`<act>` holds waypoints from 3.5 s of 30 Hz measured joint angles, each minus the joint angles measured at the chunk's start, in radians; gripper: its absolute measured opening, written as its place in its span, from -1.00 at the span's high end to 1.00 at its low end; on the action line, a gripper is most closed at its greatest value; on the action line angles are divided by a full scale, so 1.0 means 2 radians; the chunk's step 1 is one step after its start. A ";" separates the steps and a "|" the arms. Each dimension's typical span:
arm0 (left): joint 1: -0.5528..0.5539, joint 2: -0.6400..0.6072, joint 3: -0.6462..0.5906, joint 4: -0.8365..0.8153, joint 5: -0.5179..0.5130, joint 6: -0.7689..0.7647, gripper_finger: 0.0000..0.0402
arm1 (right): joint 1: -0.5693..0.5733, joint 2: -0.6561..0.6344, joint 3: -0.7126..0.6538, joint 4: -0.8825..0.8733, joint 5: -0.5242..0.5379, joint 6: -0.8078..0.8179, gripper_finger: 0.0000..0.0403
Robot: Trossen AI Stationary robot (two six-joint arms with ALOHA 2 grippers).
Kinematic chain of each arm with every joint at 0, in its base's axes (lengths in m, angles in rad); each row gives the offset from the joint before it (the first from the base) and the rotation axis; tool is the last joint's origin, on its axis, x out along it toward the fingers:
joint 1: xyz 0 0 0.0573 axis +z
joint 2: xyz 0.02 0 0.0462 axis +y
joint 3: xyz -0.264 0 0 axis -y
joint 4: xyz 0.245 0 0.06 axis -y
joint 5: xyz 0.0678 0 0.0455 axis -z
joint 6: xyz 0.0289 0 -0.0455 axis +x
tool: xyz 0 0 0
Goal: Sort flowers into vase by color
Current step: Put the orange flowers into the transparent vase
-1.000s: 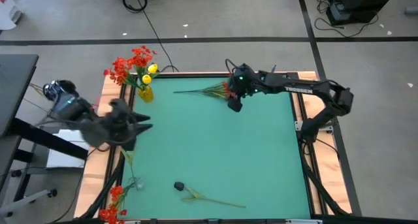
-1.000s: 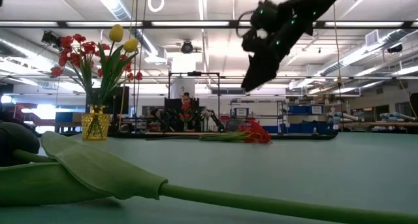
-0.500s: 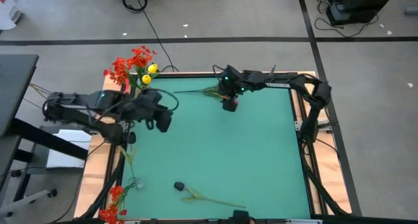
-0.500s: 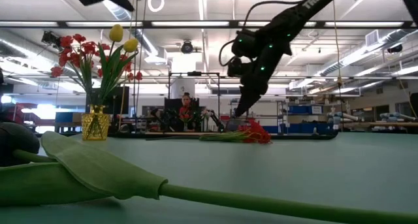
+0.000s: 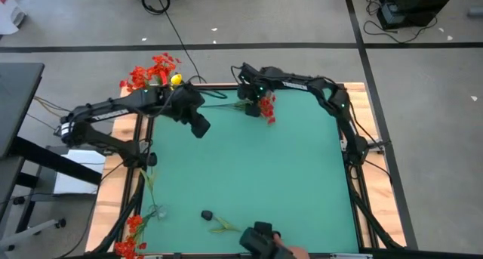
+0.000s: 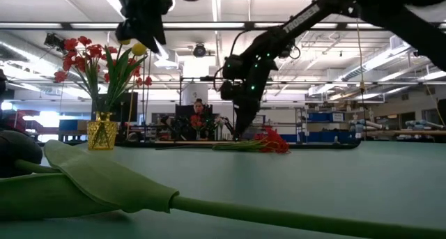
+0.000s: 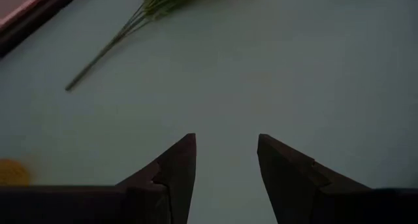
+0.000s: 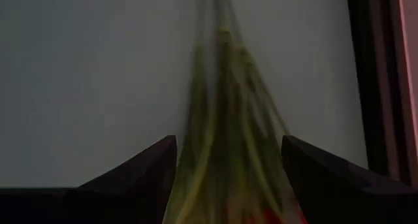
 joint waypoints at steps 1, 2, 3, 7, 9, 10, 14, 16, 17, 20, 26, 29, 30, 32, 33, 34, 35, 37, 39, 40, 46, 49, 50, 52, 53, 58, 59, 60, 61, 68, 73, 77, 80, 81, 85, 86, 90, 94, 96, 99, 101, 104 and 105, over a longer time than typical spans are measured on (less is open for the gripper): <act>0.005 0.005 0.000 0.000 0.000 0.008 0.16 | -0.005 0.009 0.009 -0.002 -0.005 0.002 -0.41; 0.010 0.009 0.000 0.000 0.001 0.015 0.16 | -0.009 0.017 0.016 -0.004 -0.006 0.004 -0.41; 0.015 0.013 0.000 0.000 0.001 0.019 0.16 | -0.012 0.023 0.022 -0.009 -0.003 0.003 -0.41; 0.035 0.028 0.000 0.000 0.001 0.039 0.16 | -0.025 0.049 0.034 -0.042 0.008 -0.003 -0.37; 0.044 0.034 0.000 0.000 0.001 0.053 0.16 | -0.029 0.061 0.035 -0.054 0.004 -0.006 -0.31; 0.048 0.036 0.000 0.000 0.001 0.058 0.16 | -0.030 0.064 0.037 -0.062 0.004 -0.007 -0.28; 0.061 0.040 0.000 0.000 0.001 0.059 0.16 | -0.031 0.073 0.038 -0.081 0.009 -0.012 -0.11; 0.065 0.040 0.000 0.002 0.001 0.063 0.16 | -0.030 0.071 0.038 -0.086 0.009 -0.003 0.02; 0.067 0.040 0.000 0.004 0.001 0.070 0.16 | -0.030 0.068 0.037 -0.089 0.009 0.003 0.11; 0.072 0.040 0.000 0.004 0.001 0.087 0.16 | -0.028 0.055 0.033 -0.114 0.010 0.019 0.44; 0.075 0.039 0.000 0.021 0.001 0.154 0.16 | -0.027 0.007 0.033 -0.190 -0.002 0.055 0.92; 0.073 0.039 0.000 0.043 0.000 0.203 0.16 | -0.030 -0.013 0.032 -0.241 -0.035 0.102 0.82; 0.073 0.039 0.000 0.053 0.000 0.219 0.16 | -0.031 -0.020 0.032 -0.258 -0.055 0.115 0.80; 0.070 0.039 0.000 0.073 0.001 0.246 0.16 | -0.034 -0.039 0.032 -0.291 -0.106 0.138 0.80; 0.067 0.039 0.000 0.084 0.000 0.260 0.16 | -0.036 -0.048 0.033 -0.307 -0.137 0.151 0.81; 0.064 0.039 0.000 0.097 0.000 0.274 0.16 | -0.038 -0.057 0.033 -0.320 -0.169 0.162 0.83; 0.060 0.039 0.000 0.109 0.000 0.291 0.16 | -0.039 -0.062 0.033 -0.330 -0.201 0.172 0.85; 0.052 0.039 0.000 0.128 0.000 0.328 0.16 | -0.041 -0.074 0.033 -0.338 -0.259 0.186 0.90; 0.042 0.039 0.000 0.148 0.000 0.367 0.16 | -0.040 -0.091 0.032 -0.342 -0.310 0.198 0.93; 0.036 0.039 0.000 0.158 -0.002 0.387 0.16 | -0.039 -0.100 0.033 -0.342 -0.330 0.204 0.93; -0.001 0.039 0.000 0.210 -0.037 0.464 0.02 | -0.016 -0.134 0.033 -0.341 -0.357 0.234 0.88; -0.015 0.046 0.000 0.233 -0.063 0.465 -0.18 | 0.001 -0.150 0.033 -0.341 -0.367 0.241 0.89; -0.018 0.048 0.000 0.235 -0.066 0.466 -0.24 | 0.008 -0.152 0.033 -0.340 -0.373 0.242 0.90; -0.027 0.056 0.000 0.238 -0.068 0.477 -0.34 | 0.021 -0.155 0.033 -0.335 -0.382 0.249 0.91; -0.032 0.060 0.000 0.242 -0.069 0.483 -0.38 | 0.027 -0.157 0.033 -0.333 -0.384 0.252 0.91; -0.065 0.080 0.000 0.238 -0.093 0.550 -0.35 | 0.051 -0.160 0.033 -0.313 -0.399 0.281 0.91; -0.070 0.083 0.000 0.236 -0.100 0.562 -0.31 | 0.055 -0.160 0.033 -0.307 -0.401 0.285 0.91; -0.076 0.086 0.000 0.237 -0.108 0.572 -0.28 | 0.059 -0.160 0.033 -0.302 -0.404 0.291 0.91; -0.081 0.089 0.000 0.239 -0.117 0.577 -0.24 | 0.063 -0.160 0.033 -0.298 -0.407 0.298 0.91; -0.094 0.094 0.000 0.238 -0.135 0.571 0.11 | 0.081 -0.160 0.033 -0.288 -0.415 0.314 0.91; -0.105 0.094 0.000 0.238 -0.133 0.568 0.41 | 0.087 -0.160 0.033 -0.284 -0.415 0.320 0.91; -0.118 0.094 0.000 0.235 -0.133 0.568 0.70 | 0.087 -0.160 0.033 -0.276 -0.407 0.325 0.90; -0.124 0.094 0.000 0.222 -0.136 0.564 0.92 | 0.087 -0.160 0.033 -0.257 -0.380 0.345 0.84; -0.125 0.094 0.000 0.218 -0.136 0.555 0.95 | 0.087 -0.160 0.033 -0.254 -0.372 0.347 0.81; -0.126 0.093 0.000 0.199 -0.126 0.519 0.97 | 0.090 -0.160 0.033 -0.240 -0.356 0.338 0.61; -0.126 0.091 0.000 0.192 -0.122 0.509 0.97 | 0.090 -0.161 0.033 -0.239 -0.356 0.333 0.55; -0.125 0.089 0.000 0.188 -0.090 0.474 0.98 | 0.082 -0.182 0.033 -0.249 -0.337 0.313 0.31; -0.124 0.088 0.000 0.187 -0.066 0.436 0.99 | 0.056 -0.228 0.033 -0.241 -0.235 0.340 0.18; -0.122 0.088 0.000 0.191 -0.061 0.406 0.99 | 0.044 -0.255 0.033 -0.229 -0.178 0.346 0.17; -0.116 0.084 0.000 0.215 -0.061 0.337 0.99 | 0.033 -0.305 0.033 -0.196 -0.125 0.355 0.17; -0.111 0.078 0.000 0.247 -0.062 0.293 0.99 | 0.030 -0.339 0.033 -0.161 -0.105 0.359 0.17; -0.104 0.060 0.000 0.283 -0.063 0.250 0.99 | 0.032 -0.388 0.033 -0.093 -0.098 0.383 0.17; -0.101 0.054 0.000 0.305 -0.064 0.236 0.99 | 0.036 -0.406 0.033 -0.066 -0.096 0.389 0.17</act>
